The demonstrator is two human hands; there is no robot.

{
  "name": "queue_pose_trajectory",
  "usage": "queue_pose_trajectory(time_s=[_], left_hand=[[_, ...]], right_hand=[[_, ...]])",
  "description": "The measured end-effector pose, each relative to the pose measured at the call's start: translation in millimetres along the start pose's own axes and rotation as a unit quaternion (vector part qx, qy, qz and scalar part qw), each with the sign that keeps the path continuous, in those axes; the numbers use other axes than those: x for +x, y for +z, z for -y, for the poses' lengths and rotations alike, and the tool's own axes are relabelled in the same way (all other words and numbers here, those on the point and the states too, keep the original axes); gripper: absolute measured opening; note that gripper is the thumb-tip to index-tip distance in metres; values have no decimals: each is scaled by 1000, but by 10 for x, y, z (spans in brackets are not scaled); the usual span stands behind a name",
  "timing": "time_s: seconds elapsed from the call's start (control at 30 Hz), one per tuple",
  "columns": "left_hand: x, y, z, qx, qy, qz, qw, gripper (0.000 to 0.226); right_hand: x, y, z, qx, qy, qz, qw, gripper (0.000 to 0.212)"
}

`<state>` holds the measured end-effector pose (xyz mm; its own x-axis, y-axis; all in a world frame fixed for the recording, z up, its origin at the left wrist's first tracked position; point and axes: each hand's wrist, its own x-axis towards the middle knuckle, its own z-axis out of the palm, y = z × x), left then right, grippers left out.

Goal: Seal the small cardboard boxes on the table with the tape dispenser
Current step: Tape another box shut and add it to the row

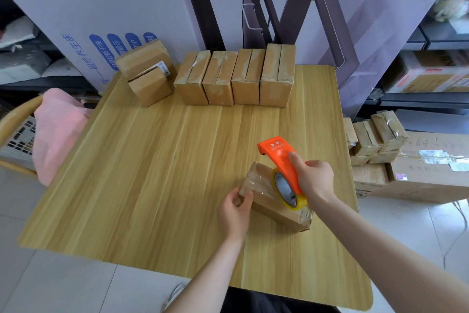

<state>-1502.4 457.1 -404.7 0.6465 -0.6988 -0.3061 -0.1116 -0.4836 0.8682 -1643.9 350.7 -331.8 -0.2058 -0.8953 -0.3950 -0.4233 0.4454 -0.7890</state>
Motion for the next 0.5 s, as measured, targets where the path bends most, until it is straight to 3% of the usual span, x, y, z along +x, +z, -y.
queue_pose_trajectory(time_s=[0.1,0.13,0.2,0.3,0.43,0.5], left_hand=[[-30,-33,-86,104,-4,11,995,35],[10,-37,-154,165,28,14,986,48],[145,-16,-374,222,174,28,959,59],[352,191,-765,311,347,131,875,46],[328,509,-841,411,406,304,758,41],[298,489,-635,441,417,312,731,51]], right_hand=[[-84,8,-33,-3,-21,0,1000,56],[-106,-18,-48,7,-27,-1,1000,56],[-136,-119,-72,61,-36,-14,997,53],[-154,-344,-41,167,-23,-67,983,51],[-161,-541,33,200,-26,-107,974,55],[-182,-561,34,196,-30,-110,974,63]])
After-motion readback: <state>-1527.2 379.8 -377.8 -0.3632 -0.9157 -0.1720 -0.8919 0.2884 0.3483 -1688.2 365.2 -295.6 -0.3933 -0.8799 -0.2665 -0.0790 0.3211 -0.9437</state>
